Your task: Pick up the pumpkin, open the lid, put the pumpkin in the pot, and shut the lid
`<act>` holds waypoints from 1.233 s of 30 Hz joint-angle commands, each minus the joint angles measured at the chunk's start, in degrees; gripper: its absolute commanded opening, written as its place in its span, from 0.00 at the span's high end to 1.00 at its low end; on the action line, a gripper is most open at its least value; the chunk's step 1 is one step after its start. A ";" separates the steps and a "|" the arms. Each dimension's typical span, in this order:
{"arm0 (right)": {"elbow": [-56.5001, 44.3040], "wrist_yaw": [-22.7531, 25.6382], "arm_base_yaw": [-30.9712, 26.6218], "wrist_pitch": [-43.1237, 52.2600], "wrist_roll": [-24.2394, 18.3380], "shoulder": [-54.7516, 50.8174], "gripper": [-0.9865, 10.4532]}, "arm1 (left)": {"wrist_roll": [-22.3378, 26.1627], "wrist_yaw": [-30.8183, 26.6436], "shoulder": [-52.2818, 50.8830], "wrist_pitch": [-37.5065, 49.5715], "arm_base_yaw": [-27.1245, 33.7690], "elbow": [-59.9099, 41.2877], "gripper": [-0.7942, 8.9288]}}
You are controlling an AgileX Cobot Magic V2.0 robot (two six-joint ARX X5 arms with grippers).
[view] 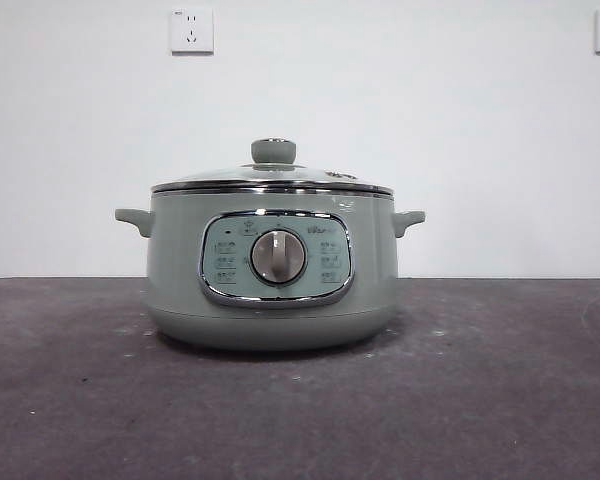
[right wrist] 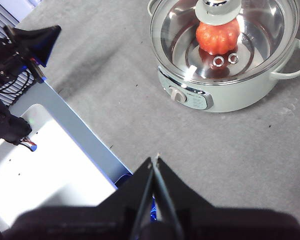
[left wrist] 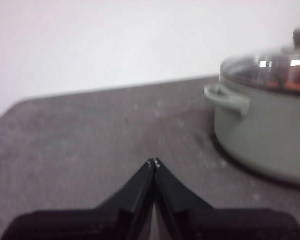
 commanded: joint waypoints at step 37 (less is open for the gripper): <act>0.00 0.85 -1.01 0.87 -3.37 -0.52 0.91 | -0.20 0.33 -0.17 -6.47 0.17 -0.83 0.92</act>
